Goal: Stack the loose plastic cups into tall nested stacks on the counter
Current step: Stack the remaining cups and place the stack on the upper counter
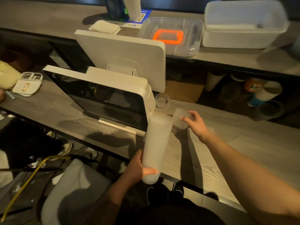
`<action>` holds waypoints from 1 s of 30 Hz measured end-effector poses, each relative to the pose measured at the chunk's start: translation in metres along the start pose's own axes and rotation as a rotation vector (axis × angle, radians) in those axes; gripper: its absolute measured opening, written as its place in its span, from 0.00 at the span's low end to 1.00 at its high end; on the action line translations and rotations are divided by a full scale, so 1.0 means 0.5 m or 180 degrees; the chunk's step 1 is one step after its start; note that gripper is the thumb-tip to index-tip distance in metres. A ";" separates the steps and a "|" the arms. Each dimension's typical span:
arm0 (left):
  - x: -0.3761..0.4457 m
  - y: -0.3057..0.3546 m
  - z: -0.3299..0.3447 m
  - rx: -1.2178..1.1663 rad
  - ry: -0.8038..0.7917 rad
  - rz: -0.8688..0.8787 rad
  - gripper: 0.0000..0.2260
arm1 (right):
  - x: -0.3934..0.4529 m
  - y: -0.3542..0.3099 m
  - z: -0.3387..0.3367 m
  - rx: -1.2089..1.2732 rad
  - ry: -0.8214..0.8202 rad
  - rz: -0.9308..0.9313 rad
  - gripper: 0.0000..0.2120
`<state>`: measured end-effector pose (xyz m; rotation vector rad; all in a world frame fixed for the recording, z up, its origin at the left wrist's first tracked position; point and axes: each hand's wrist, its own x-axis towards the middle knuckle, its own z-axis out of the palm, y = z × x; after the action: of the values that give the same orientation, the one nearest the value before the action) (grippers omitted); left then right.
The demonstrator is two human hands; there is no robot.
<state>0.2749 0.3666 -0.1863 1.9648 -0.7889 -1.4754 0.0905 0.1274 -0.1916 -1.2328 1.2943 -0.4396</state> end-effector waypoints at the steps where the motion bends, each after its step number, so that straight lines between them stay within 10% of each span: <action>1: 0.001 0.006 0.000 0.0015 -0.0019 0.0040 0.45 | -0.002 -0.006 -0.009 0.0216 0.0038 0.0003 0.22; 9: 0.012 0.028 0.010 0.0322 -0.0154 0.0060 0.49 | -0.051 -0.091 -0.067 0.1028 -0.0402 -0.0454 0.21; 16: 0.012 0.057 0.023 0.0669 -0.0203 0.0073 0.59 | -0.099 -0.133 -0.060 0.0209 -0.0411 -0.0825 0.24; 30: 0.007 0.087 0.018 0.0589 -0.0421 0.0274 0.44 | -0.168 -0.116 -0.022 0.0232 -0.0609 -0.0598 0.36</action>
<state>0.2614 0.3339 -0.1593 1.9528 -1.0890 -1.5407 0.0769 0.1715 -0.0998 -1.3070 0.9971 -0.4863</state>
